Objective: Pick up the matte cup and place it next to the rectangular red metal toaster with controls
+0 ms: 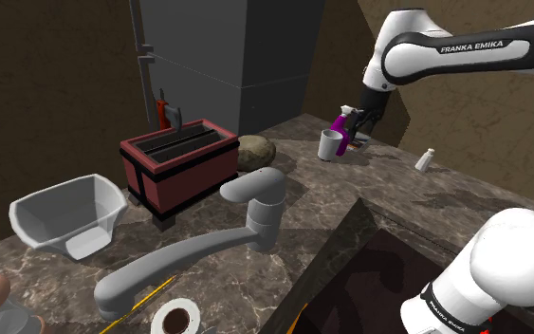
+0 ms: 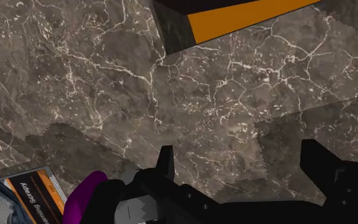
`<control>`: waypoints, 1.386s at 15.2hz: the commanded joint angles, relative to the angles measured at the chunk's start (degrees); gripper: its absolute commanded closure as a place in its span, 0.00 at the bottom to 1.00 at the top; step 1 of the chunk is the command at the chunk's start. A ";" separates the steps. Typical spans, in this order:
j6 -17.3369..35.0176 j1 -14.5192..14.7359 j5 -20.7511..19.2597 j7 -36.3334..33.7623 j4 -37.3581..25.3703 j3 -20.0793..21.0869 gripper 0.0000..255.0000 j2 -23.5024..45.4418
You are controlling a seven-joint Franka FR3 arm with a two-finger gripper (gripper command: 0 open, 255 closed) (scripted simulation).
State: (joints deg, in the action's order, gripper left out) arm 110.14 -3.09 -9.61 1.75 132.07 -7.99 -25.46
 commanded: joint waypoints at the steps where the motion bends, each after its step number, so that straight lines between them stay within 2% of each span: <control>1: 3.23 -0.33 -0.23 1.60 -1.20 -1.40 0.00 3.54; 7: 11.44 -1.04 0.92 6.41 -6.51 -4.90 0.00 14.99; 12: 16.61 -1.90 3.84 11.08 -13.08 -7.03 0.00 25.23; 20: 20.86 -5.32 10.64 18.75 -27.93 -7.67 0.00 42.42; 21: 20.90 -5.48 10.79 18.92 -28.39 -7.60 0.00 42.87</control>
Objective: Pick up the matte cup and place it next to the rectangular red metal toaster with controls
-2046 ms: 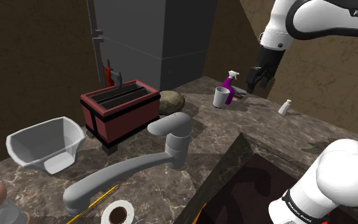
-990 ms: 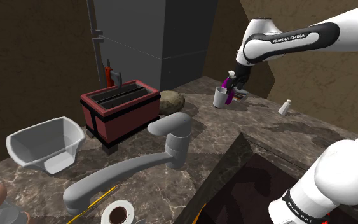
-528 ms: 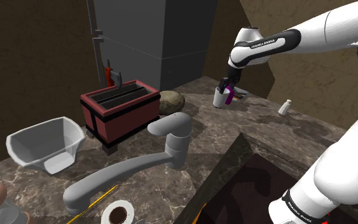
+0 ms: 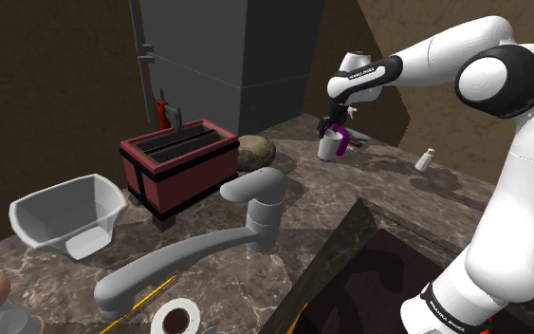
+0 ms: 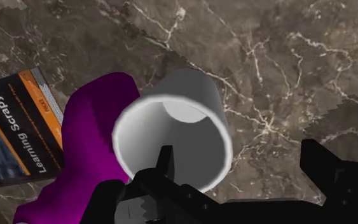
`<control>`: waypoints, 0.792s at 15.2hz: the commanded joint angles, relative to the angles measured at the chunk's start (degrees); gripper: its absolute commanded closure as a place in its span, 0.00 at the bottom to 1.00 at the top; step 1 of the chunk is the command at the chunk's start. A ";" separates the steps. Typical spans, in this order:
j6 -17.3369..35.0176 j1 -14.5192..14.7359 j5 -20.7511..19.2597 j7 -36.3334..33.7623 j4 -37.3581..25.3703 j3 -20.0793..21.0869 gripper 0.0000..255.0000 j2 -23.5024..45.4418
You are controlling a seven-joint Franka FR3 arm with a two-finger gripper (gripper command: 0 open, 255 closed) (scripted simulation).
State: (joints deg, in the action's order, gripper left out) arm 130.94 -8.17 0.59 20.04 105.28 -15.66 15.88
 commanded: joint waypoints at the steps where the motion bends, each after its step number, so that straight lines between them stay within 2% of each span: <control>1: 0.68 -0.50 0.74 0.72 -1.48 0.13 0.00 2.00; 7: 4.39 -1.13 1.81 1.39 -1.01 0.52 0.00 5.31; 12: 4.39 -1.14 1.81 1.39 -1.01 0.52 0.00 5.31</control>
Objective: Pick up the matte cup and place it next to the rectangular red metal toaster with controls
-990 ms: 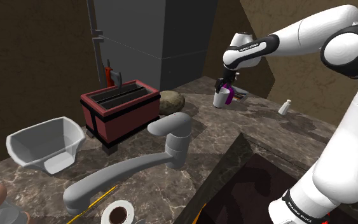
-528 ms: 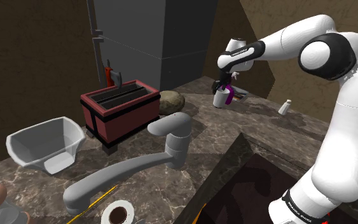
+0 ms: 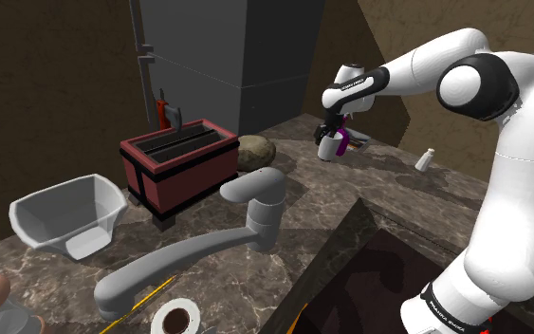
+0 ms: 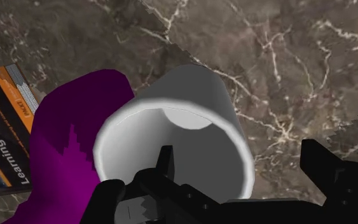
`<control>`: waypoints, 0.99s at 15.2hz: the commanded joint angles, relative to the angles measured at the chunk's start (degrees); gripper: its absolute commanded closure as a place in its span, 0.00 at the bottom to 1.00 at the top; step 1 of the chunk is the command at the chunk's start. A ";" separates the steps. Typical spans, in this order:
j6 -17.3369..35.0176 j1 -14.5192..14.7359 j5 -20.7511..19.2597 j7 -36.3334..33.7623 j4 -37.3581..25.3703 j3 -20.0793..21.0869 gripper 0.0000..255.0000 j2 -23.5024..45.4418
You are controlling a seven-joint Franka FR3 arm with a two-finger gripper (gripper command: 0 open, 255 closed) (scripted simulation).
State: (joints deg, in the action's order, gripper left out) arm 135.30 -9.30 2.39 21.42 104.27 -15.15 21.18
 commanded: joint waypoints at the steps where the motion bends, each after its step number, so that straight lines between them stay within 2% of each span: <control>1: 0.03 0.00 0.01 0.00 0.00 0.00 0.00 0.02; 3: 0.02 0.00 0.01 0.00 0.00 0.00 0.00 0.02; 4: 0.02 0.00 0.01 0.00 0.00 0.00 1.00 0.02; 13: 0.03 0.00 0.01 0.00 0.00 0.00 1.00 0.02; 15: -1.26 0.09 -0.22 -0.09 -0.57 -0.11 1.00 -0.72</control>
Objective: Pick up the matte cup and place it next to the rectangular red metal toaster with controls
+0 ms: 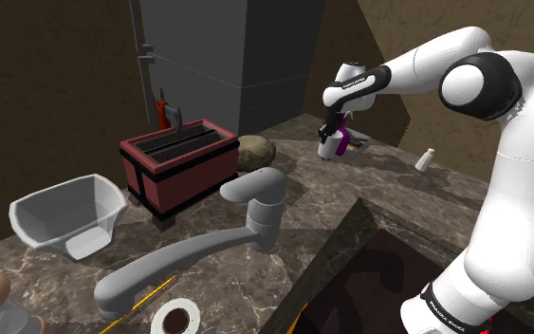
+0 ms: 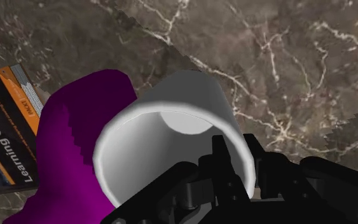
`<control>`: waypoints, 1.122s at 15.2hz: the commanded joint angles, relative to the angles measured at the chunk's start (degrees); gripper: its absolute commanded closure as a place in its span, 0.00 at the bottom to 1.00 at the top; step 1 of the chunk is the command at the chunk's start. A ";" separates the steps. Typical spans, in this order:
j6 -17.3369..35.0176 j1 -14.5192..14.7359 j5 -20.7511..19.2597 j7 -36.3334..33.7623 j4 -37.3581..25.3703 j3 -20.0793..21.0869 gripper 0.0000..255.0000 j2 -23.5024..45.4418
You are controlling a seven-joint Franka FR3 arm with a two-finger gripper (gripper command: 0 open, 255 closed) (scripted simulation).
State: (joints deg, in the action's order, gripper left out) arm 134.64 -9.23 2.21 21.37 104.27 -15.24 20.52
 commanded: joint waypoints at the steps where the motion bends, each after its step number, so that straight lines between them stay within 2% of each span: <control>1: -1.25 0.05 -0.14 -0.07 -0.89 -0.07 1.00 -0.40; 17: -12.13 0.41 -1.38 -0.40 -7.72 -0.61 1.00 -4.59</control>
State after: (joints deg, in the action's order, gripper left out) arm 123.25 -8.83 0.90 20.97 97.03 -15.82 16.21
